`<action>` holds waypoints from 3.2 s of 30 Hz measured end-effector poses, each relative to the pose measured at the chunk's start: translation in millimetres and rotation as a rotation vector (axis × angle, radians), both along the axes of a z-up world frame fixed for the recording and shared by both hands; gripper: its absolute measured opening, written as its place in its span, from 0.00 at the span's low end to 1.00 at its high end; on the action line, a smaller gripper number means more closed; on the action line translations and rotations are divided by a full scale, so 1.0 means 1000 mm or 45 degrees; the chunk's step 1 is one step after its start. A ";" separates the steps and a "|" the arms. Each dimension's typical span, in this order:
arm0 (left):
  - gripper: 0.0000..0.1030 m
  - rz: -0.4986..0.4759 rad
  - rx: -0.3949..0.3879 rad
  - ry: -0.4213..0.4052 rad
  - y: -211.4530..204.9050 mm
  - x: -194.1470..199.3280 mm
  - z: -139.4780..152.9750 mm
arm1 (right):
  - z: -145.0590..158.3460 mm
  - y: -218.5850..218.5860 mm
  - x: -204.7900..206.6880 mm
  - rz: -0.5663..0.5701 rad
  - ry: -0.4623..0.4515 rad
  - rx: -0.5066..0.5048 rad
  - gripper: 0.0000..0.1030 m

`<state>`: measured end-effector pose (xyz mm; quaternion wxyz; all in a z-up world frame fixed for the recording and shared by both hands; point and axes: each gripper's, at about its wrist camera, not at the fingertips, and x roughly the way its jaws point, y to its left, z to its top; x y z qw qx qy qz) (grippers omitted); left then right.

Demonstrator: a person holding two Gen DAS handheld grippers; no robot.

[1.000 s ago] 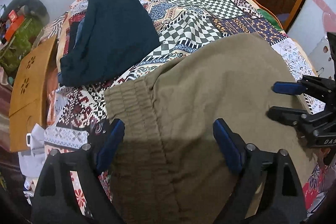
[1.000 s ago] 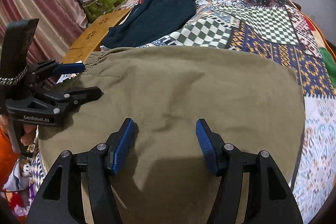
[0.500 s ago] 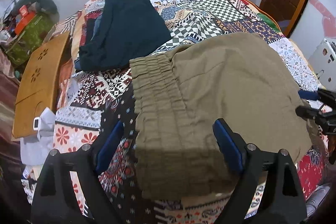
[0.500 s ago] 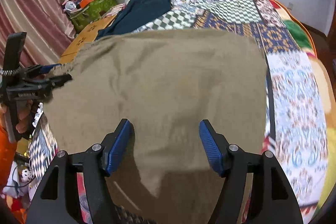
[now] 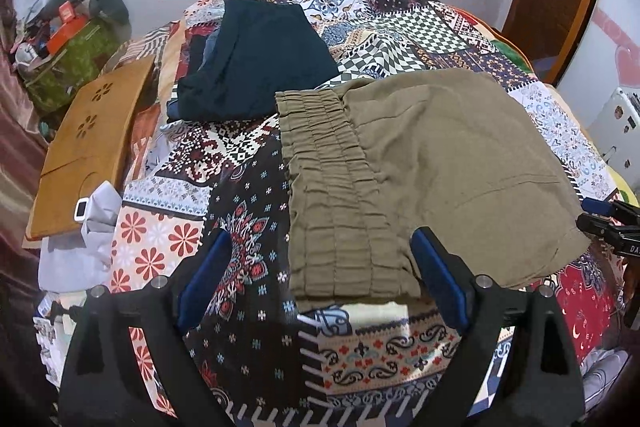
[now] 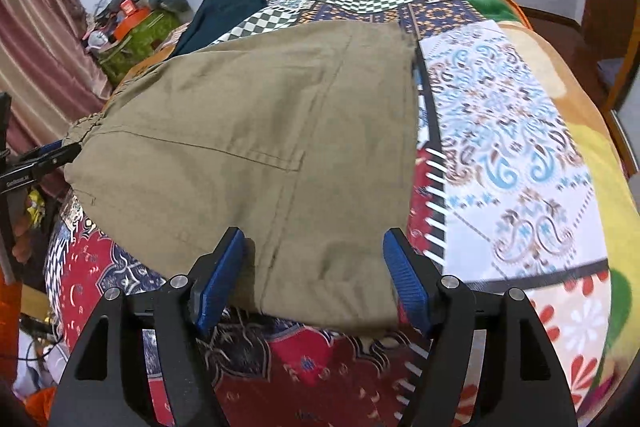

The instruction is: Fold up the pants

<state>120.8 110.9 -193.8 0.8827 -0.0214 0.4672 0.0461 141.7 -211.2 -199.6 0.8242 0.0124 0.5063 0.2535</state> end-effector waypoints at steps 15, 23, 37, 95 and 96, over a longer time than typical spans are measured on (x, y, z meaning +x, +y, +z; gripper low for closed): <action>0.89 0.184 -0.236 -0.063 0.023 -0.025 0.038 | 0.047 0.020 0.002 0.037 -0.154 0.057 0.66; 0.89 0.185 -0.559 0.071 0.011 -0.029 -0.002 | 0.051 0.071 0.010 0.160 -0.208 0.103 0.66; 0.89 0.140 -0.813 0.035 0.016 0.006 -0.019 | 0.013 0.088 0.008 0.246 -0.118 0.050 0.69; 0.64 -0.429 -0.312 -0.088 -0.139 0.046 0.080 | 0.009 0.026 -0.003 0.037 -0.082 0.119 0.71; 0.70 -0.436 -0.303 -0.102 -0.140 0.042 0.083 | 0.010 0.026 -0.003 0.036 -0.082 0.123 0.71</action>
